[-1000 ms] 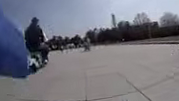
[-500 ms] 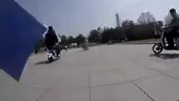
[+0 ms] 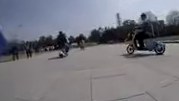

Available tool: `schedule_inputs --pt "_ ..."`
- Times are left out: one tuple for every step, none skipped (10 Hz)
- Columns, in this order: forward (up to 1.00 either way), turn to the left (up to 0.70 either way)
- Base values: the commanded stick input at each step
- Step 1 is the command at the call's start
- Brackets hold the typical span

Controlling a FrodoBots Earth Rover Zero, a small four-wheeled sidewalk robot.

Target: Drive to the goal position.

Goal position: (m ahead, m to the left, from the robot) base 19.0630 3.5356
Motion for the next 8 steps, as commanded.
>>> schedule_inputs --pt "0.85 0.06" --pt "0.85 0.01" --pt "0.85 0.01" --pt "0.85 0.01" --pt "0.85 0.01" --pt "0.85 0.01" --pt "0.85 0.01" --pt "0.85 0.01"
